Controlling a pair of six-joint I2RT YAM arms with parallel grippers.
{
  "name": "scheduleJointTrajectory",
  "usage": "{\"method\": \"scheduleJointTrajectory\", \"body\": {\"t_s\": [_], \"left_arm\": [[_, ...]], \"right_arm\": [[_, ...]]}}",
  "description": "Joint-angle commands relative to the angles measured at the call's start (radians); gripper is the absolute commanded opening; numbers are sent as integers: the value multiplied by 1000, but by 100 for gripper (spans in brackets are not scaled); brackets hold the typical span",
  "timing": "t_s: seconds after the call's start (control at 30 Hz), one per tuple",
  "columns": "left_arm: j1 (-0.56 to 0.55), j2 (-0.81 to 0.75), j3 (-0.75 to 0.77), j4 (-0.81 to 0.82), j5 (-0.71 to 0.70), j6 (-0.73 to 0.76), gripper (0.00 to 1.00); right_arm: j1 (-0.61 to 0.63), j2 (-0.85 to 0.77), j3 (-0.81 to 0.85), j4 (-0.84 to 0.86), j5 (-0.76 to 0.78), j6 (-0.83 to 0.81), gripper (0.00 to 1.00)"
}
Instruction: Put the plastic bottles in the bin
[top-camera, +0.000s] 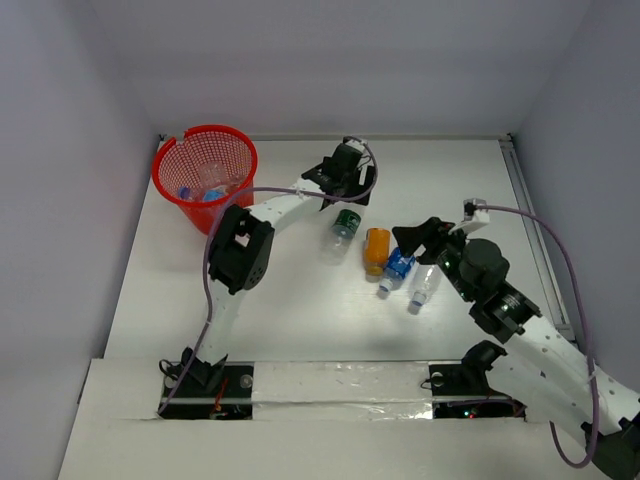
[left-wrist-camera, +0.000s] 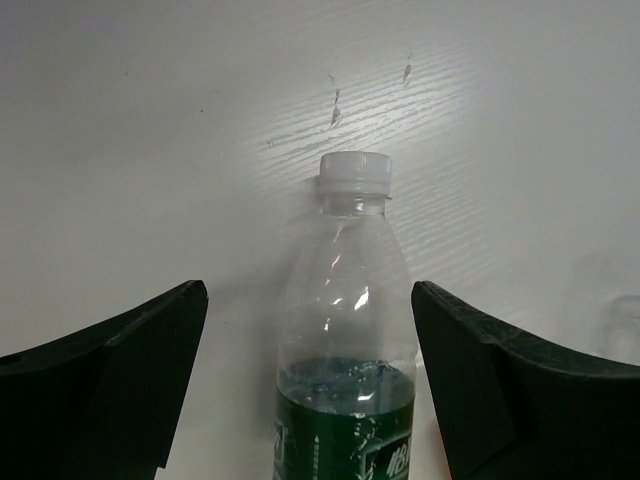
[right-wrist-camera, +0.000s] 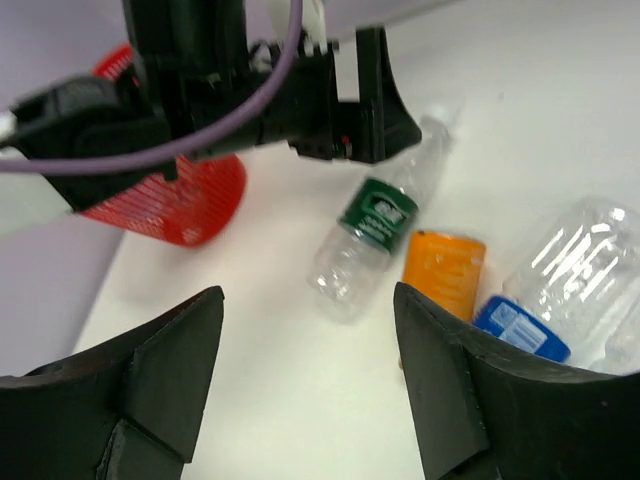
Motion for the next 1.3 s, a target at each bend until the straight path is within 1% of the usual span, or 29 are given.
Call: {"method": "scheduleJointTrajectory", "body": {"t_s": [0.0, 0.03, 0.07, 0.2, 0.23, 0.37, 0.43, 0.47, 0.5, 0.57, 0.6, 0.63, 0.77, 0.9, 1.03, 1.07, 1.2, 1.27], "left_arm": [[-4, 34, 69, -24, -11, 25, 81], [-4, 45, 76, -21, -17, 25, 80], [-4, 51, 77, -7, -15, 22, 76], [-4, 88, 77, 8, -14, 24, 68], [-4, 92, 78, 10, -12, 25, 68], [-4, 118, 96, -1, -2, 30, 70], [-4, 129, 98, -4, -2, 30, 69], [-4, 132, 98, -5, 0, 30, 60], [-4, 138, 98, -7, 2, 27, 53], [6, 137, 87, -4, -11, 22, 42], [6, 125, 80, 7, -12, 19, 33], [15, 117, 70, 11, -15, 16, 31], [37, 51, 61, 21, -21, -1, 26], [48, -64, 69, 21, -15, -7, 26], [69, -164, 109, -8, -17, -7, 26], [69, -184, 115, -13, -17, -6, 26], [106, -320, 113, -22, -20, -12, 26], [121, -365, 101, -24, -34, -13, 26]], "right_arm": [[-3, 57, -17, 2, -39, 2, 74], [-3, 70, -23, 7, -47, 3, 74], [-3, 80, -25, 36, -58, 3, 74], [-3, 134, -22, 51, -56, -3, 74], [-3, 155, -16, 56, -56, -6, 75], [-3, 234, 3, 59, -53, -18, 84], [-3, 272, 12, 65, -70, -27, 86], [-3, 307, 15, 68, -75, -27, 86], [-3, 323, 23, 71, -82, -29, 86], [-3, 352, 32, 76, -86, -35, 86], [-3, 375, 43, 77, -87, -35, 86], [-3, 386, 47, 76, -87, -38, 86], [-12, 433, 86, 70, -86, -56, 85], [-12, 491, 145, 40, -72, -87, 85], [-32, 562, 207, 16, -41, -122, 87], [-41, 591, 233, -25, -32, -127, 88], [-61, 665, 302, -87, 2, -161, 90], [-61, 718, 328, -116, 19, -175, 91]]}}
